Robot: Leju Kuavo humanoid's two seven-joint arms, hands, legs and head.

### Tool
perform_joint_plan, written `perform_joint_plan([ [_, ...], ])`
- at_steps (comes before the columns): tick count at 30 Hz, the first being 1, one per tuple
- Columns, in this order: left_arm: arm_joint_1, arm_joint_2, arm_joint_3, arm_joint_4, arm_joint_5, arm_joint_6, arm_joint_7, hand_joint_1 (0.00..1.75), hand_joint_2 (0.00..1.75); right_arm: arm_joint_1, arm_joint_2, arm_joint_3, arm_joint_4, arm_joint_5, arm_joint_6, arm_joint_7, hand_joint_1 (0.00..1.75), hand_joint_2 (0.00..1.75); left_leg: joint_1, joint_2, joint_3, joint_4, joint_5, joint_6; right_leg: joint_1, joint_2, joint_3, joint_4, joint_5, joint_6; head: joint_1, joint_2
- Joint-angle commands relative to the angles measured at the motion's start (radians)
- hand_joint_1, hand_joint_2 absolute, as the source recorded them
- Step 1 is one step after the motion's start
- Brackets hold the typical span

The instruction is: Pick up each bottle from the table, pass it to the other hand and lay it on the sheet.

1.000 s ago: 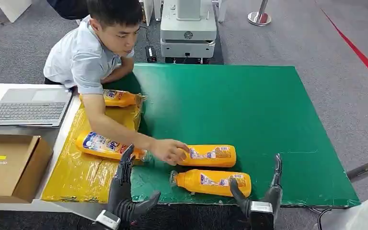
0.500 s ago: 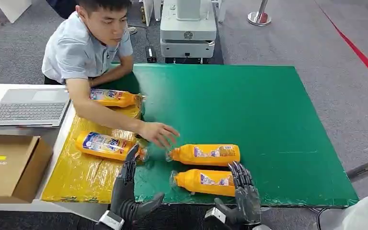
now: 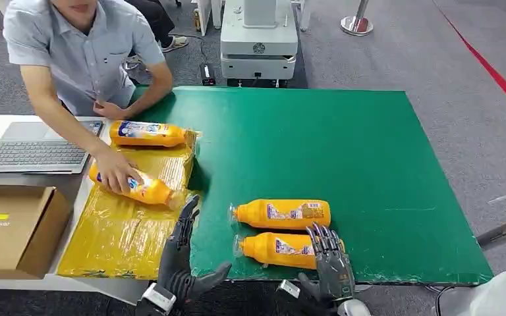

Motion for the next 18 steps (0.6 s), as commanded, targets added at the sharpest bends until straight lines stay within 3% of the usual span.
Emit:
perform_joint_plan([
  [1, -0.043, -0.016, 0.008, -0.01, -0.006, -0.017, 0.009, 0.0, 1.75, -0.079, 0.007, 0.025, 0.034, 0.051, 0.016, 0.016, 0.0, 1.75, 0.0, 0.0, 0.0, 0.0, 0.0, 0.0, 0.0, 0.0, 0.0, 0.0, 0.0, 0.0, -0.001, 0.0],
  [6, -0.044, -0.02, 0.015, -0.017, -0.008, -0.042, 0.023, 0.0, 1.75, -0.094, -0.003, 0.034, -0.017, 0.158, 0.048, 0.075, 0.0, 1.75, 0.0, 0.0, 0.0, 0.0, 0.0, 0.0, 0.0, 0.0, 0.0, 0.0, 0.0, 0.0, 0.0, 0.0],
  [14, -0.039, -0.02, 0.018, -0.019, -0.007, -0.043, 0.024, 0.0, 1.75, -0.087, -0.002, 0.032, -0.034, 0.156, 0.055, 0.08, 0.0, 1.75, 0.0, 0.0, 0.0, 0.0, 0.0, 0.0, 0.0, 0.0, 0.0, 0.0, 0.0, 0.0, 0.001, 0.0],
  [18, -0.036, -0.024, 0.023, -0.02, -0.006, -0.05, 0.032, 0.0, 1.75, -0.079, -0.002, 0.026, -0.063, 0.128, 0.142, 0.11, 0.0, 1.75, 0.0, 0.0, 0.0, 0.0, 0.0, 0.0, 0.0, 0.0, 0.0, 0.0, 0.0, 0.0, -0.002, 0.0],
])
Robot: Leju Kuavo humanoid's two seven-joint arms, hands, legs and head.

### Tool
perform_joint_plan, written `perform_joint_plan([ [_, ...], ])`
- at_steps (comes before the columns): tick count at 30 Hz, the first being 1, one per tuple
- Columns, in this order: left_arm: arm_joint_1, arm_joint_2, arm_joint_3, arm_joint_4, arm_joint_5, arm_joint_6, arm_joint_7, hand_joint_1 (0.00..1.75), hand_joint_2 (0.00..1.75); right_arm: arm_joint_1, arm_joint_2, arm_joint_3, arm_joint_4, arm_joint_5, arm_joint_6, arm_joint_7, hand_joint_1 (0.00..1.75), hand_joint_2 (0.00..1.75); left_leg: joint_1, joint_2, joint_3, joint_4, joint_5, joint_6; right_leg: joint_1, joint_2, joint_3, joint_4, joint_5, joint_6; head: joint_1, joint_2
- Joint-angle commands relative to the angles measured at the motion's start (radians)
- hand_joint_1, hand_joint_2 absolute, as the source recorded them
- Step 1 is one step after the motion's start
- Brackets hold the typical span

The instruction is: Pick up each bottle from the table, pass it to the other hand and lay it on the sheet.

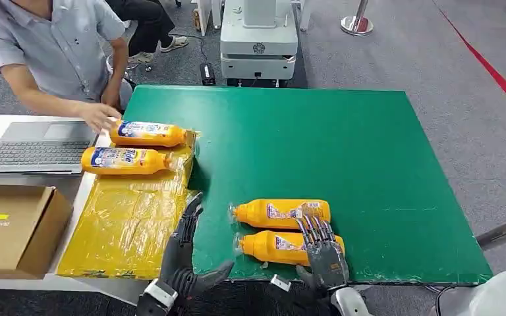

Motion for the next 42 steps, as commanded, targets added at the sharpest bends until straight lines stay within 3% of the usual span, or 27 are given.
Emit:
perform_joint_plan([
  [1, -0.024, -0.019, 0.015, -0.02, 0.0, -0.012, 0.013, 0.0, 1.75, -0.024, -0.007, 0.007, -0.066, -0.031, 0.102, 0.037, 0.0, 1.75, 0.0, 0.0, 0.0, 0.0, 0.0, 0.0, 0.0, 0.0, 0.0, 0.0, 0.0, 0.0, -0.001, 0.0],
  [12, -0.024, -0.017, 0.012, 0.012, -0.049, -0.033, 0.1, 0.0, 1.75, 0.001, -0.019, 0.029, -0.057, -0.106, 0.26, 0.081, 0.0, 1.75, 0.0, 0.0, 0.0, 0.0, 0.0, 0.0, 0.0, 0.0, 0.0, 0.0, 0.0, 0.0, 0.0, 0.0],
  [19, -0.027, -0.024, 0.018, 0.022, -0.037, -0.042, 0.129, 0.0, 1.75, 0.0, -0.021, 0.036, -0.049, -0.106, 0.275, 0.093, 0.0, 1.75, 0.0, 0.0, 0.0, 0.0, 0.0, 0.0, 0.0, 0.0, 0.0, 0.0, 0.0, 0.0, 0.0, 0.0],
  [22, -0.031, -0.035, 0.025, 0.037, -0.048, -0.034, 0.15, 0.0, 1.75, 0.003, -0.028, 0.049, -0.038, -0.054, 0.283, 0.162, 0.0, 1.75, 0.0, 0.0, 0.0, 0.0, 0.0, 0.0, 0.0, 0.0, 0.0, 0.0, 0.0, 0.0, 0.0, 0.0],
  [27, -0.009, -0.037, 0.038, 0.016, -0.066, -0.025, 0.163, 0.0, 1.75, 0.048, -0.059, 0.076, -0.147, 0.118, 0.225, 0.327, 0.0, 1.75, 0.0, 0.0, 0.0, 0.0, 0.0, 0.0, 0.0, 0.0, 0.0, 0.0, 0.0, 0.0, 0.0, 0.0],
  [42, -0.014, -0.032, 0.019, 0.022, -0.086, -0.006, 0.154, 0.0, 1.75, 0.042, -0.032, 0.02, -0.147, 0.215, 0.162, 0.351, 0.0, 1.75, 0.0, 0.0, 0.0, 0.0, 0.0, 0.0, 0.0, 0.0, 0.0, 0.0, 0.0, 0.0, 0.0, 0.0],
])
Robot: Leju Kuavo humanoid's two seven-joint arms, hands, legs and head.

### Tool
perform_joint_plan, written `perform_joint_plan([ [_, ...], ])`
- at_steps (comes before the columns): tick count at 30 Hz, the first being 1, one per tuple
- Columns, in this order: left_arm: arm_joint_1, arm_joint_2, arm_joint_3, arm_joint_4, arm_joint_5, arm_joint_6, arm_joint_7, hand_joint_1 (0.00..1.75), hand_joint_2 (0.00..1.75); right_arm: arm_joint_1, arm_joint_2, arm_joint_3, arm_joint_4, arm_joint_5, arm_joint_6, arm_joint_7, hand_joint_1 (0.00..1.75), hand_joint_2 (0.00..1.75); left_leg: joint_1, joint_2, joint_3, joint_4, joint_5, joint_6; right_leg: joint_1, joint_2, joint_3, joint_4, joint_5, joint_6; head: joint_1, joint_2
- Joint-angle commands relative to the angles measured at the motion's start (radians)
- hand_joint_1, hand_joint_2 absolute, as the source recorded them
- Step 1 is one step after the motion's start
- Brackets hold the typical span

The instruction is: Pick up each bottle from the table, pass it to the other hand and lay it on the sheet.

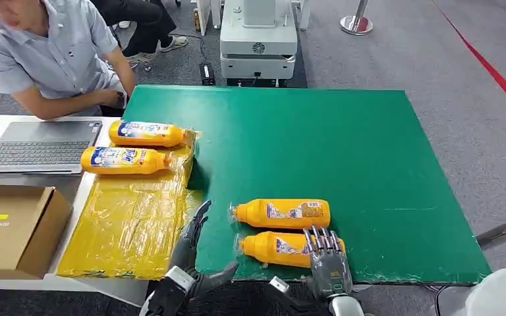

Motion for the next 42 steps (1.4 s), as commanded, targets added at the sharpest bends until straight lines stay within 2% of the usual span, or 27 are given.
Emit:
perform_joint_plan([
  [1, -0.027, -0.009, -0.007, -0.02, -0.01, 0.012, -0.005, 0.0, 1.75, -0.038, 0.016, -0.037, 0.017, 0.015, -0.025, -0.003, 0.0, 1.75, 0.0, 0.0, 0.0, 0.0, 0.0, 0.0, 0.0, 0.0, 0.0, 0.0, 0.0, 0.0, 0.0, 0.0],
  [9, -0.028, -0.01, -0.008, -0.016, -0.01, 0.017, -0.005, 0.0, 1.75, -0.045, 0.021, -0.061, 0.051, 0.0, -0.017, -0.004, 0.0, 1.75, 0.0, 0.0, 0.0, 0.0, 0.0, 0.0, 0.0, 0.0, 0.0, 0.0, 0.0, 0.0, 0.0, 0.0],
  [13, -0.037, -0.01, -0.015, -0.01, -0.006, 0.014, -0.003, 0.0, 1.75, -0.074, 0.034, -0.107, 0.142, -0.02, 0.019, 0.019, 0.0, 1.75, 0.0, 0.0, 0.0, 0.0, 0.0, 0.0, 0.0, 0.0, 0.0, 0.0, 0.0, 0.0, -0.001, 0.0],
  [17, -0.049, -0.014, -0.019, 0.005, -0.004, 0.014, -0.004, 0.0, 1.75, -0.121, 0.063, -0.135, 0.259, -0.05, -0.018, -0.04, 0.0, 1.75, 0.0, 0.0, 0.0, 0.0, 0.0, 0.0, 0.0, 0.0, 0.0, 0.0, 0.0, 0.0, 0.0, 0.0],
  [30, -0.06, -0.014, -0.025, 0.017, -0.009, 0.007, -0.011, 0.0, 1.75, -0.154, 0.091, -0.148, 0.327, -0.089, 0.011, -0.093, 0.0, 1.75, 0.0, 0.0, 0.0, 0.0, 0.0, 0.0, 0.0, 0.0, 0.0, 0.0, 0.0, 0.0, 0.0, 0.0],
  [31, -0.062, -0.014, -0.026, 0.018, -0.01, 0.004, -0.011, 0.0, 1.75, -0.155, 0.092, -0.149, 0.331, -0.098, 0.019, -0.101, 0.09, 1.75, 0.0, 0.0, 0.0, 0.0, 0.0, 0.0, 0.0, 0.0, 0.0, 0.0, 0.0, 0.0, -0.001, 0.0],
  [32, -0.063, -0.014, -0.028, 0.019, -0.011, 0.003, -0.011, 0.0, 1.75, -0.155, 0.093, -0.149, 0.335, -0.116, 0.033, -0.121, 1.52, 1.75, 0.0, 0.0, 0.0, 0.0, 0.0, 0.0, 0.0, 0.0, 0.0, 0.0, 0.0, 0.0, -0.001, 0.0],
  [33, -0.063, -0.014, -0.028, 0.019, -0.011, 0.003, -0.011, 0.0, 1.75, -0.155, 0.093, -0.149, 0.335, -0.116, 0.033, -0.121, 1.52, 1.75, 0.0, 0.0, 0.0, 0.0, 0.0, 0.0, 0.0, 0.0, 0.0, 0.0, 0.0, 0.0, 0.0, 0.0],
  [35, -0.063, -0.014, -0.028, 0.018, -0.012, 0.001, -0.012, 0.0, 1.75, -0.153, 0.093, -0.147, 0.333, -0.134, 0.045, -0.134, 1.75, 1.75, 0.0, 0.0, 0.0, 0.0, 0.0, 0.0, 0.0, 0.0, 0.0, 0.0, 0.0, 0.0, 0.002, 0.0],
  [39, -0.063, -0.015, -0.028, 0.018, -0.013, -0.002, -0.012, 0.0, 1.75, -0.15, 0.091, -0.144, 0.329, -0.158, 0.064, -0.149, 1.75, 1.75, 0.0, 0.0, 0.0, 0.0, 0.0, 0.0, 0.0, 0.0, 0.0, 0.0, 0.0, 0.0, -0.001, 0.0],
  [42, -0.066, -0.015, -0.027, 0.021, -0.015, -0.006, -0.014, 0.0, 1.75, -0.147, 0.09, -0.144, 0.322, -0.22, 0.096, -0.199, 1.75, 1.75, 0.0, 0.0, 0.0, 0.0, 0.0, 0.0, 0.0, 0.0, 0.0, 0.0, 0.0, 0.0, 0.002, 0.0],
])
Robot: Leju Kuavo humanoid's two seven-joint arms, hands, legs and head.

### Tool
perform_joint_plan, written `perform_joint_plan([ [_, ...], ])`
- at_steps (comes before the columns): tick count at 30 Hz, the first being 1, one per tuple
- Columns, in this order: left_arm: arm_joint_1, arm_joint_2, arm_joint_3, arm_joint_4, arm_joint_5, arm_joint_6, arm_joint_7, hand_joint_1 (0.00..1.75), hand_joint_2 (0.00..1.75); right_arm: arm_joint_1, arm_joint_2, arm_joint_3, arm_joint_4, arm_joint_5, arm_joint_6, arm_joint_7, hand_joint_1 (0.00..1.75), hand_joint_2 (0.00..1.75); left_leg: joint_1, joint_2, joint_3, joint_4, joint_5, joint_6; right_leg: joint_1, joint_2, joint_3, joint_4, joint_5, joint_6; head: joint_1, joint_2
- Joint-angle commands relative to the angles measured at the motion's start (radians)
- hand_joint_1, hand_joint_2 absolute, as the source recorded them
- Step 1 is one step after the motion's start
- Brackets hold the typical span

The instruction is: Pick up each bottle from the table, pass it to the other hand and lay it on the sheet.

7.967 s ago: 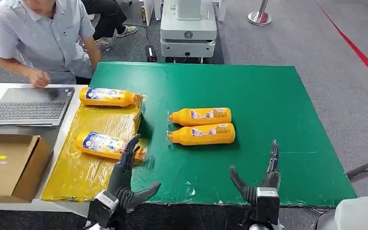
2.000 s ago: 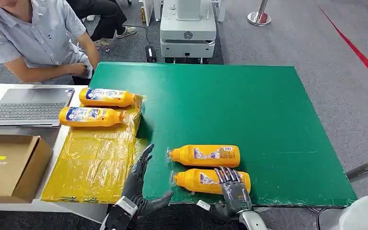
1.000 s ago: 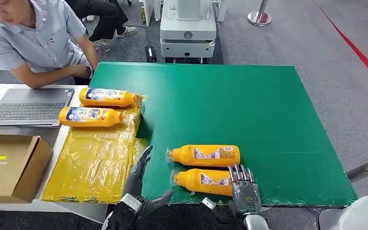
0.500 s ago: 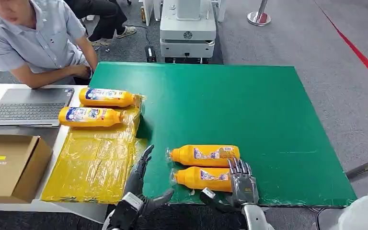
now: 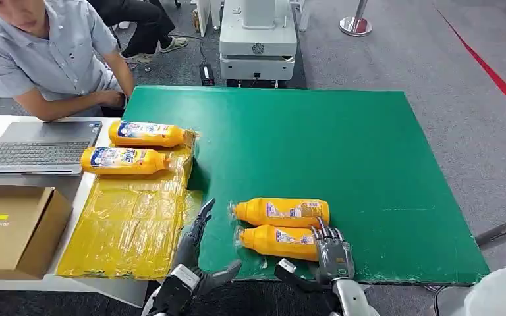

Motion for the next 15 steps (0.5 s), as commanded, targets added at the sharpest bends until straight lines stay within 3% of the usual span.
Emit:
perform_joint_plan([
  [1, -0.042, -0.008, -0.016, -0.006, -0.008, -0.008, -0.014, 0.0, 1.75, -0.001, 0.004, -0.015, 0.0, -0.117, 0.092, -0.086, 1.75, 1.75, 0.0, 0.0, 0.0, 0.0, 0.0, 0.0, 0.0, 0.0, 0.0, 0.0, 0.0, 0.0, 0.0, 0.0],
  [10, -0.042, 0.005, -0.024, -0.004, 0.0, -0.026, -0.05, 0.0, 1.75, 0.039, -0.008, -0.025, -0.098, -0.426, 0.18, -0.323, 1.75, 1.75, 0.0, 0.0, 0.0, 0.0, 0.0, 0.0, 0.0, 0.0, 0.0, 0.0, 0.0, 0.0, 0.0, 0.0],
  [15, -0.038, 0.014, -0.026, -0.022, 0.003, -0.025, -0.063, 0.0, 1.75, 0.056, -0.019, -0.027, -0.139, -0.523, 0.173, -0.395, 1.75, 1.75, 0.0, 0.0, 0.0, 0.0, 0.0, 0.0, 0.0, 0.0, 0.0, 0.0, 0.0, 0.0, -0.001, 0.0],
])
